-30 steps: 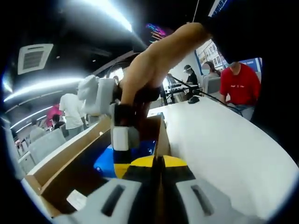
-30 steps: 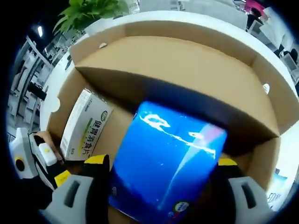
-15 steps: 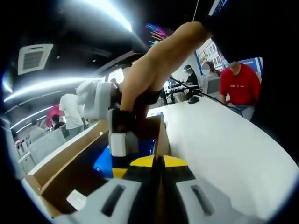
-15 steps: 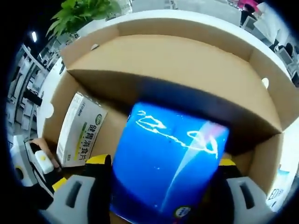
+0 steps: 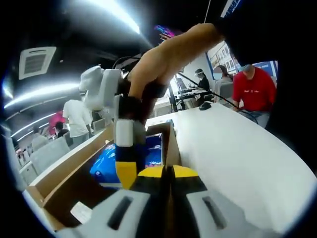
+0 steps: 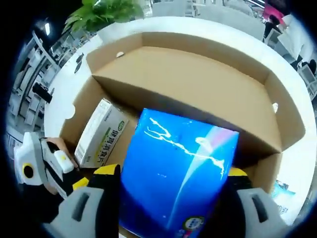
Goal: Operate the shoe box by opening the lid, removing the specified soft item, and placing it in the target area until the item is outside and the box remains undamaged.
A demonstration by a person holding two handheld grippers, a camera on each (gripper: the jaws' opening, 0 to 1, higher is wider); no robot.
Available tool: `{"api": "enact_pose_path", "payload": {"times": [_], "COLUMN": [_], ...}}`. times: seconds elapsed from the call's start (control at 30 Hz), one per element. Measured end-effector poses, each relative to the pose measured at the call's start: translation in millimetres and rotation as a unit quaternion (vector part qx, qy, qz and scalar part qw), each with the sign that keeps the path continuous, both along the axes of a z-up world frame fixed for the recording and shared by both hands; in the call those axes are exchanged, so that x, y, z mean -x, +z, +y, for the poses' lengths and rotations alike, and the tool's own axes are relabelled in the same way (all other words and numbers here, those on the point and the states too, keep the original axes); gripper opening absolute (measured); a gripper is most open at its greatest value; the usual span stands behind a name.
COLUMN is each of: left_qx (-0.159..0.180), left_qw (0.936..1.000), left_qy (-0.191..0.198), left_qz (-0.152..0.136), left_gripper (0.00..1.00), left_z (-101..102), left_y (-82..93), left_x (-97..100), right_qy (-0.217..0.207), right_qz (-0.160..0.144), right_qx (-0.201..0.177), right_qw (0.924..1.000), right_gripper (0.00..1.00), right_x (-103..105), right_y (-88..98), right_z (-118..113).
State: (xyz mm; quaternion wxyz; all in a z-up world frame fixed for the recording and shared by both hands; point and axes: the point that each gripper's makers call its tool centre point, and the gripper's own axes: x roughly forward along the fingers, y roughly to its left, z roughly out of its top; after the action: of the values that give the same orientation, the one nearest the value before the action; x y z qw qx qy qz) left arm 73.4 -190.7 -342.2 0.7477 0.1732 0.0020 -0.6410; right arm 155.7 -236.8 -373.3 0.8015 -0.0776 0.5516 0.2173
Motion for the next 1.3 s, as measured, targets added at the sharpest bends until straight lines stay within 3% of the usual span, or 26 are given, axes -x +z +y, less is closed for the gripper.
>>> {"api": "enact_pose_path", "payload": {"times": [0.37, 0.43, 0.77, 1.0, 1.3], "left_qx": [0.0, 0.0, 0.0, 0.0, 0.0], "left_qw": [1.0, 1.0, 1.0, 1.0, 1.0], "left_qy": [0.001, 0.001, 0.0, 0.0, 0.0], "left_qz": [0.0, 0.0, -0.001, 0.0, 0.0], "left_gripper": [0.04, 0.04, 0.04, 0.04, 0.04], "left_z": [0.4, 0.0, 0.6, 0.7, 0.5], "left_y": [-0.2, 0.3, -0.5, -0.6, 0.9], "left_x": [-0.3, -0.1, -0.5, -1.0, -0.2], "right_qy": [0.041, 0.051, 0.081, 0.108, 0.151], "right_qz": [-0.033, -0.048, -0.064, -0.076, -0.08], "right_qx": [-0.01, -0.012, -0.01, -0.013, 0.017], "right_qw": [0.9986, 0.9975, 0.9946, 0.9911, 0.9851], "right_gripper": [0.81, 0.81, 0.8, 0.79, 0.78], "right_x": [3.4, -1.0, 9.7, 20.9, 53.5], "right_y": [48.7, 55.3, 83.9, 99.5, 105.0], "right_z": [-1.8, -3.8, -17.5, -34.0, -72.1]}}
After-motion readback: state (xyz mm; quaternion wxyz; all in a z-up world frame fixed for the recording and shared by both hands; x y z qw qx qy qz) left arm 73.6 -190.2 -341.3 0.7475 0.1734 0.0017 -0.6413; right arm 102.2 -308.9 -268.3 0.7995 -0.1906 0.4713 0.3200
